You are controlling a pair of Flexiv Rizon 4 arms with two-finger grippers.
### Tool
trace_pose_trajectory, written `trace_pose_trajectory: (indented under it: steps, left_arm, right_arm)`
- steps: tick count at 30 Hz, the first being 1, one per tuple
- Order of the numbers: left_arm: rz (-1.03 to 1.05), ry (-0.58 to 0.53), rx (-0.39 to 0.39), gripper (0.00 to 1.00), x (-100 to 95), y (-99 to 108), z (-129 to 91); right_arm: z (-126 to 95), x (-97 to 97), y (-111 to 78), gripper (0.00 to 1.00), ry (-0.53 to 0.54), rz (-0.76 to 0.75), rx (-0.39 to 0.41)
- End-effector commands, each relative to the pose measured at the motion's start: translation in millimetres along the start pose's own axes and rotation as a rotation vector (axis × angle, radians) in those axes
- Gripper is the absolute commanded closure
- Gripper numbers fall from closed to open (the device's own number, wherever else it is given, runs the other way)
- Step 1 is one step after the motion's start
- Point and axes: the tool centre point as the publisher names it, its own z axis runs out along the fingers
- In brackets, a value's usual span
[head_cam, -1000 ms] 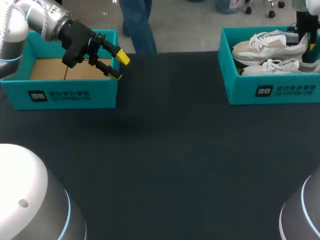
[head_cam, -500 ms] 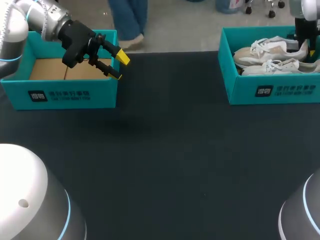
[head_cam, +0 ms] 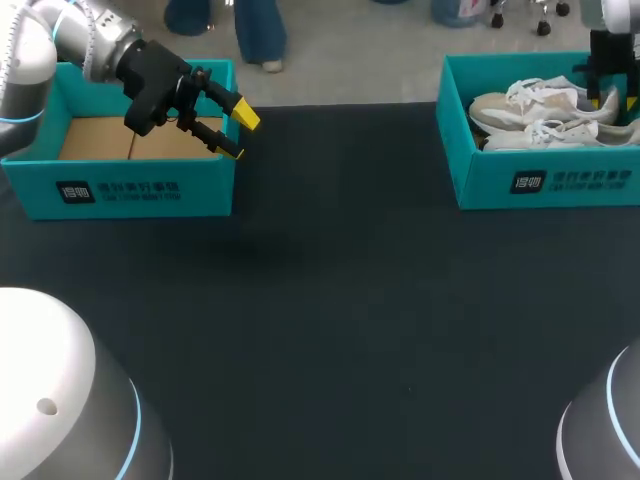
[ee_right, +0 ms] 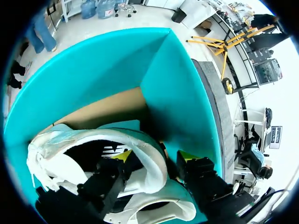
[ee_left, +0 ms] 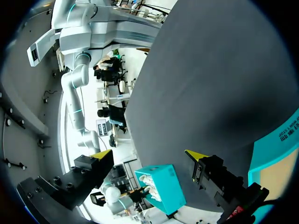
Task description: Take the shoe out of the shoebox, open the shoe tongue, remove and reinsert the insole, then place the shoe into the shoebox
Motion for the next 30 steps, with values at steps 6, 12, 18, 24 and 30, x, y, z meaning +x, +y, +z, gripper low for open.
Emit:
trace_pose_trajectory:
  steps: [6,12,18,24,30]
  left_arm:
    - [0.001,0.004,0.001,0.0,-0.1,0,0]
    - [0.001,0.004,0.001,0.0,-0.1,0,0]
    - [0.001,0.004,0.001,0.0,-0.1,0,0]
    - [0.001,0.004,0.001,0.0,-0.1,0,0]
    - [0.001,0.004,0.001,0.0,-0.1,0,0]
  right_arm:
    - [-72,-19.8,-47.4,0.0,0.109,-0.053,-0.033]
    - [-102,-20.4,-82.4,0.0,0.175,-0.076,-0.048]
    - [-128,-21.2,-115.2,0.0,0.244,-0.117,-0.057]
    - [-138,-23.1,-126.0,0.0,0.266,-0.128,-0.046]
    - [-138,-23.1,-126.0,0.0,0.266,-0.128,-0.046]
